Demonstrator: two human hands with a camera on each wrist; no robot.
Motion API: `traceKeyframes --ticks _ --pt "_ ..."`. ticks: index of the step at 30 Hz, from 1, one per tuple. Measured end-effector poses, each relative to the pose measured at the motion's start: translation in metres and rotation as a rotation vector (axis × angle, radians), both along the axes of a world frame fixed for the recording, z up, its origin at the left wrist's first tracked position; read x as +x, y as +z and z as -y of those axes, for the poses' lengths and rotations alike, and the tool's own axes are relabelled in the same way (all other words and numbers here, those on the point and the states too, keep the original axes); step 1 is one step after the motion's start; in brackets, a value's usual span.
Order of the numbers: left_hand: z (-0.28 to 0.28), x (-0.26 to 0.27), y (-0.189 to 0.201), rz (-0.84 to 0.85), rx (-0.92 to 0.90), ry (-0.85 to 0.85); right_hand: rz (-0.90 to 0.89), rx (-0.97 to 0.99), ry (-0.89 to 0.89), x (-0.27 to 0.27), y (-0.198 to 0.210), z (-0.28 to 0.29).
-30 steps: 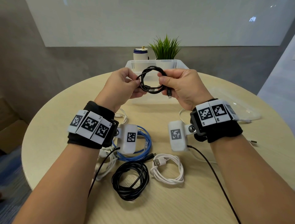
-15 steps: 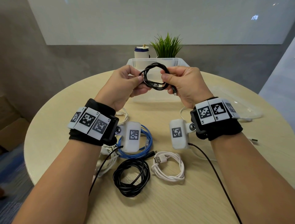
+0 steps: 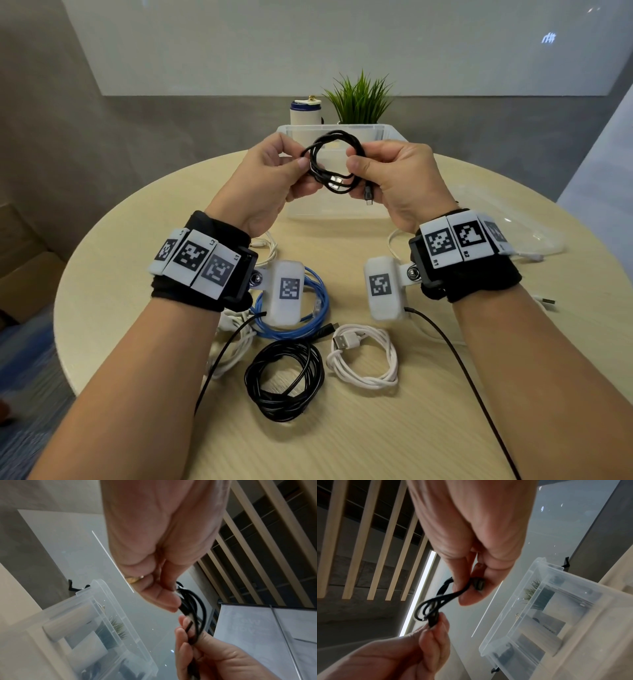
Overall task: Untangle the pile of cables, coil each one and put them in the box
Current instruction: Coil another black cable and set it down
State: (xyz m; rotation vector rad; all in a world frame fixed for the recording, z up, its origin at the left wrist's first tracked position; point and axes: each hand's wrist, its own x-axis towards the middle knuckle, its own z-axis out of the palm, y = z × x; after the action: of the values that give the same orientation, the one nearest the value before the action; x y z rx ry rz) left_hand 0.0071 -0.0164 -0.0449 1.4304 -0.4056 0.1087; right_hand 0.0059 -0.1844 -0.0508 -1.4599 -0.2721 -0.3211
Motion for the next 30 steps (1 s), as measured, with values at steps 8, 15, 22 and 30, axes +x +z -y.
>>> traceKeyframes --ticks 8,15,22,30 --pt "0.0046 0.0007 -0.0012 -0.044 -0.156 0.081 0.005 -0.058 0.022 -0.0040 0.0000 -0.0003" --pt "0.0074 -0.0025 -0.0016 -0.120 -0.100 -0.021 0.014 -0.026 -0.042 -0.0037 0.0018 -0.0002" --pt "0.0050 -0.0054 0.0010 -0.170 -0.123 -0.131 0.022 -0.054 -0.147 0.0002 0.0020 0.0033" --pt "0.0026 -0.0022 -0.0011 -0.160 -0.011 -0.094 0.027 -0.052 -0.149 0.0016 0.0005 0.0004"
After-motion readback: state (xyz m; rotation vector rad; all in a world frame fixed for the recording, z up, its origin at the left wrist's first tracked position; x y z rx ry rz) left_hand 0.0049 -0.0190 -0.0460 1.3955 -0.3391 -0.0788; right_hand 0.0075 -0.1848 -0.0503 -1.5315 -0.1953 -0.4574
